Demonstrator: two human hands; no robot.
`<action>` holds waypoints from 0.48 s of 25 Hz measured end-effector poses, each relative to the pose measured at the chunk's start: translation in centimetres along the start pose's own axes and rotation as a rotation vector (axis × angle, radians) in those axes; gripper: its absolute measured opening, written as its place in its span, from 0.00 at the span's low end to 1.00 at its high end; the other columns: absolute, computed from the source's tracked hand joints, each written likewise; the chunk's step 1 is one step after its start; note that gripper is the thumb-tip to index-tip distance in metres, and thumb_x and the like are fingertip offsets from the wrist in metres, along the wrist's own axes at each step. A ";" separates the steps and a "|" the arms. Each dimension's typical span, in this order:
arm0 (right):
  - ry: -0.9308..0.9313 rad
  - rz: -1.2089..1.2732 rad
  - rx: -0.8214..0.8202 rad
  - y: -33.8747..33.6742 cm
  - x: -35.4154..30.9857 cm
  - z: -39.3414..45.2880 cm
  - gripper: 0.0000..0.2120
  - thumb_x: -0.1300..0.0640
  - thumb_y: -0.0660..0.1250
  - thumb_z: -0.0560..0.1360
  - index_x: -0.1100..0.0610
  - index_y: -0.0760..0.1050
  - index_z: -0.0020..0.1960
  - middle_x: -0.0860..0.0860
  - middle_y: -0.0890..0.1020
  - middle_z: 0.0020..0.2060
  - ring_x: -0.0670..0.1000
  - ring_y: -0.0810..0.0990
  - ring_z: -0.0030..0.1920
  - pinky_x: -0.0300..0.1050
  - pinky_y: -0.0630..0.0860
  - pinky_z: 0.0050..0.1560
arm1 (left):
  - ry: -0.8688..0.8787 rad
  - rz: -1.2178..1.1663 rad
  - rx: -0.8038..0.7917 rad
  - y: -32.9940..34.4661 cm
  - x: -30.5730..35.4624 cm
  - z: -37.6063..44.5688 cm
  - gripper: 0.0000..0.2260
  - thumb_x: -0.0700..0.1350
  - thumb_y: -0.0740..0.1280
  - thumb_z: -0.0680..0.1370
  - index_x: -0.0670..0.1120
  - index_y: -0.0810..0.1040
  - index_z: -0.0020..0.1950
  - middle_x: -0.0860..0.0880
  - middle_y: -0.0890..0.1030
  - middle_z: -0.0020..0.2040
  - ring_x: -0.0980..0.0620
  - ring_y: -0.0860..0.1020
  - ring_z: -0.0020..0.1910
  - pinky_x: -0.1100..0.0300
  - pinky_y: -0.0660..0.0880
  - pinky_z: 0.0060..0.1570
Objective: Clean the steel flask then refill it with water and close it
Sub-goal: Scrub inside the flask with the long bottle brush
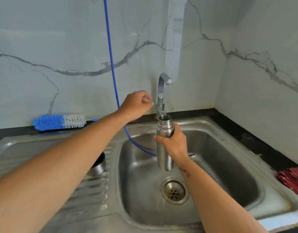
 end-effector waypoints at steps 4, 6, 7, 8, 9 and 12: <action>0.060 -0.031 -0.013 -0.2 1.5 0.7 0.24 0.52 0.82 0.66 0.46 0.74 0.57 0.42 0.82 0.46 0.44 0.82 0.46 0.49 0.81 0.52 | -0.012 0.111 -0.086 4.8 -0.2 6.8 0.10 0.48 0.73 0.78 0.46 0.84 0.58 0.52 0.80 0.50 0.51 0.80 0.49 0.61 0.72 0.48; 0.082 -0.040 -0.004 -0.3 2.0 1.1 0.24 0.51 0.81 0.66 0.46 0.74 0.56 0.42 0.83 0.46 0.44 0.82 0.45 0.50 0.82 0.51 | 0.004 0.131 -0.104 6.4 -0.3 8.5 0.10 0.50 0.75 0.77 0.47 0.85 0.55 0.52 0.82 0.51 0.52 0.79 0.52 0.58 0.73 0.53; 0.085 -0.045 -0.001 -0.2 2.2 1.3 0.24 0.51 0.81 0.65 0.45 0.73 0.56 0.42 0.83 0.46 0.44 0.82 0.45 0.50 0.82 0.51 | 0.014 0.135 -0.117 7.1 -0.2 9.1 0.09 0.50 0.75 0.76 0.47 0.86 0.53 0.52 0.83 0.51 0.53 0.80 0.51 0.58 0.73 0.53; 0.086 -0.050 -0.003 -0.2 2.3 1.4 0.24 0.51 0.81 0.65 0.45 0.73 0.56 0.42 0.83 0.46 0.44 0.82 0.45 0.50 0.81 0.51 | 0.025 0.153 -0.133 7.8 -0.1 9.5 0.08 0.49 0.75 0.76 0.46 0.86 0.52 0.51 0.84 0.50 0.54 0.80 0.49 0.59 0.73 0.52; 0.086 -0.055 -0.010 -0.1 2.3 1.4 0.25 0.51 0.81 0.66 0.45 0.73 0.57 0.42 0.82 0.46 0.44 0.82 0.46 0.50 0.81 0.51 | 0.039 0.184 -0.142 8.2 0.0 9.7 0.08 0.47 0.75 0.77 0.45 0.86 0.52 0.50 0.85 0.49 0.54 0.80 0.48 0.59 0.72 0.51; 0.089 -0.053 -0.025 0.2 2.2 1.3 0.25 0.51 0.82 0.66 0.44 0.72 0.57 0.42 0.82 0.47 0.43 0.81 0.46 0.49 0.81 0.51 | 0.033 0.240 -0.108 8.3 -0.1 10.0 0.06 0.43 0.74 0.78 0.41 0.86 0.51 0.46 0.86 0.50 0.52 0.82 0.47 0.58 0.75 0.52</action>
Point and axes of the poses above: each hand's wrist, its own z-axis towards the middle knuckle, its own y-axis out of the palm, x = y × z, the point moved 4 cm from there along z, towards the middle knuckle
